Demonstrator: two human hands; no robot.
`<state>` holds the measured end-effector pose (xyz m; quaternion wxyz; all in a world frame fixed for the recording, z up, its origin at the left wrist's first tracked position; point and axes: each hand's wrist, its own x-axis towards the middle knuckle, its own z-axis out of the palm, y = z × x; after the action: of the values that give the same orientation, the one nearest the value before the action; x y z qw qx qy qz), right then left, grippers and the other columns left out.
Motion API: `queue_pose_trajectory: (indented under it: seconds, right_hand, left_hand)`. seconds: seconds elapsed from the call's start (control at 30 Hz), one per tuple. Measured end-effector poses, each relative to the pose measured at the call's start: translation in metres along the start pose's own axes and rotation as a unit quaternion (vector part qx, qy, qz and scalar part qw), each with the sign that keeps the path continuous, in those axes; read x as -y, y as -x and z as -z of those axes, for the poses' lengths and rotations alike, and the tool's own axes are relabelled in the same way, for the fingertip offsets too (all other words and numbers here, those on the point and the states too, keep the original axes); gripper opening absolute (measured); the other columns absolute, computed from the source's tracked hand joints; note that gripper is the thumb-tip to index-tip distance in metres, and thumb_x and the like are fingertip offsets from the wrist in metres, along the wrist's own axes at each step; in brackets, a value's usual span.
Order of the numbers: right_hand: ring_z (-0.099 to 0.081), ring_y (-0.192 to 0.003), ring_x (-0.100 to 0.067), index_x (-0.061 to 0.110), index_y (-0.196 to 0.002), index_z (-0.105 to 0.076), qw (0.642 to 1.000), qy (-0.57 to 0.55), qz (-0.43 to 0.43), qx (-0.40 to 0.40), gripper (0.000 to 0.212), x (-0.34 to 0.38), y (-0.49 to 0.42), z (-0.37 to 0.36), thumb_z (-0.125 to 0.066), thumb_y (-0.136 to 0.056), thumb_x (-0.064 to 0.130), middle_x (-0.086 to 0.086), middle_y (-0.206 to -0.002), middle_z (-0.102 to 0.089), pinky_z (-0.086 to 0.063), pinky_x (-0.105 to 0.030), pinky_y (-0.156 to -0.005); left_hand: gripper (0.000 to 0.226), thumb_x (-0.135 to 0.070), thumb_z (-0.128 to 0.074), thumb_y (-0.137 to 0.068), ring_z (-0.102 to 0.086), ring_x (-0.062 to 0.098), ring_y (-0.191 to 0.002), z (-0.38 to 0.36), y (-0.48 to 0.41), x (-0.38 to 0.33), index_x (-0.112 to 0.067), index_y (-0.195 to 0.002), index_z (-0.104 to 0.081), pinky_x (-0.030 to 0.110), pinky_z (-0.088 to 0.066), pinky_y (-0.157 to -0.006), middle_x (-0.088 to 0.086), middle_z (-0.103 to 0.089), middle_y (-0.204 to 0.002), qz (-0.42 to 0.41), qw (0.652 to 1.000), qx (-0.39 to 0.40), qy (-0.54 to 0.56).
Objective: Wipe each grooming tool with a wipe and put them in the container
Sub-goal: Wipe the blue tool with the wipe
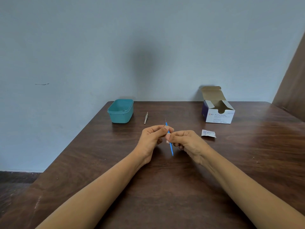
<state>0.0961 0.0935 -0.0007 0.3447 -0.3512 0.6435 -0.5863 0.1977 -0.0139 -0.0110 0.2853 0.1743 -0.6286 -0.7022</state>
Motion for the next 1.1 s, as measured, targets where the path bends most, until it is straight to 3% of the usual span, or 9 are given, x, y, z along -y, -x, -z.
queue_pose_trajectory:
  seconds: [0.07,0.2,0.3,0.53,0.63,0.77,0.9,1.03,1.1]
  right_hand:
    - [-0.043,-0.059,-0.004,0.014,-0.07,-0.077,1.0,-0.018,-0.02,0.014,0.018,0.002,0.001,0.0,-0.076,-0.069,0.032,-0.001,-0.073,-0.066,-0.032,-0.016,-0.053]
    - [-0.043,-0.057,-0.004,0.014,-0.072,-0.076,0.996,-0.055,-0.045,0.045,0.015,0.004,0.0,0.001,-0.069,-0.083,0.02,0.003,-0.07,-0.068,-0.031,-0.019,-0.055]
    - [-0.043,-0.062,-0.006,0.015,-0.07,-0.077,0.988,-0.109,-0.081,0.067,0.014,0.006,0.001,0.0,-0.068,-0.079,0.02,0.005,-0.066,-0.066,-0.03,-0.021,-0.06]
    - [-0.047,-0.065,-0.008,0.016,-0.069,-0.075,0.944,-0.244,-0.171,0.142,0.014,0.008,0.004,-0.001,-0.077,-0.064,0.029,0.005,-0.065,-0.063,-0.034,-0.02,-0.063]
    - [-0.052,-0.057,-0.006,0.015,-0.072,-0.073,0.919,-0.288,-0.167,0.209,0.034,0.006,0.006,0.0,-0.094,-0.048,0.027,0.004,-0.065,-0.062,-0.038,-0.02,-0.059]
    - [-0.047,-0.059,-0.006,0.018,-0.069,-0.073,0.939,-0.214,-0.148,0.225,0.016,0.008,0.01,-0.002,-0.084,-0.064,0.028,0.005,-0.066,-0.06,-0.037,-0.019,-0.062]
    - [-0.044,-0.063,-0.005,0.016,-0.067,-0.076,0.984,-0.07,-0.091,0.136,0.013,0.011,0.01,-0.004,-0.073,-0.066,0.028,0.004,-0.067,-0.066,-0.033,-0.019,-0.066]
    - [-0.048,-0.059,-0.003,0.012,-0.072,-0.077,0.997,0.015,-0.036,0.069,0.013,0.01,0.01,-0.003,-0.077,-0.07,0.025,0.002,-0.067,-0.069,-0.034,-0.015,-0.058]
    - [-0.058,-0.059,0.004,0.006,-0.076,-0.074,0.998,0.05,-0.009,0.041,0.012,0.009,0.009,-0.003,-0.076,-0.077,0.017,0.005,-0.064,-0.07,-0.04,-0.009,-0.06]
  left_hand:
    - [0.016,-0.019,-0.062,-0.088,-0.062,0.017,-0.097,-0.001,0.001,-0.003,-0.011,-0.087,-0.075,0.053,-0.036,-0.106,0.004,-0.073,-0.098,0.009,1.0,0.008,0.009]
    - [0.018,-0.021,-0.061,-0.089,-0.06,0.021,-0.105,-0.001,0.002,-0.006,-0.017,-0.082,-0.078,0.053,-0.035,-0.108,0.003,-0.073,-0.101,0.022,0.999,0.01,0.024]
    - [0.02,-0.02,-0.059,-0.09,-0.061,0.022,-0.103,-0.002,0.003,-0.008,-0.017,-0.083,-0.077,0.05,-0.038,-0.107,0.004,-0.073,-0.102,0.022,0.998,0.02,0.051]
    - [0.019,-0.017,-0.055,-0.088,-0.066,0.008,-0.081,-0.001,0.004,-0.013,-0.015,-0.082,-0.073,0.029,-0.052,-0.081,0.003,-0.074,-0.096,-0.001,0.993,0.054,0.107]
    - [0.014,-0.02,-0.056,-0.082,-0.065,0.007,-0.079,-0.001,0.005,-0.014,-0.012,-0.084,-0.067,0.023,-0.055,-0.074,0.002,-0.074,-0.092,-0.009,0.987,0.069,0.147]
    - [0.015,-0.016,-0.052,-0.088,-0.065,0.003,-0.073,0.001,0.003,-0.018,-0.012,-0.083,-0.066,0.022,-0.052,-0.071,-0.003,-0.074,-0.084,-0.021,0.986,0.047,0.162]
    - [0.026,-0.014,-0.055,-0.088,-0.065,0.003,-0.072,0.004,0.003,-0.017,-0.018,-0.07,-0.074,0.026,-0.045,-0.074,-0.002,-0.074,-0.084,-0.028,0.991,0.017,0.13]
    - [0.02,-0.018,-0.062,-0.086,-0.058,0.012,-0.085,0.004,0.0,-0.012,-0.021,-0.073,-0.077,0.029,-0.043,-0.079,-0.003,-0.075,-0.088,-0.059,0.995,-0.032,0.075]
    - [0.016,-0.017,-0.064,-0.086,-0.062,0.009,-0.087,0.004,0.0,-0.01,-0.022,-0.078,-0.077,0.022,-0.045,-0.079,-0.005,-0.075,-0.088,-0.094,0.993,-0.061,0.026]
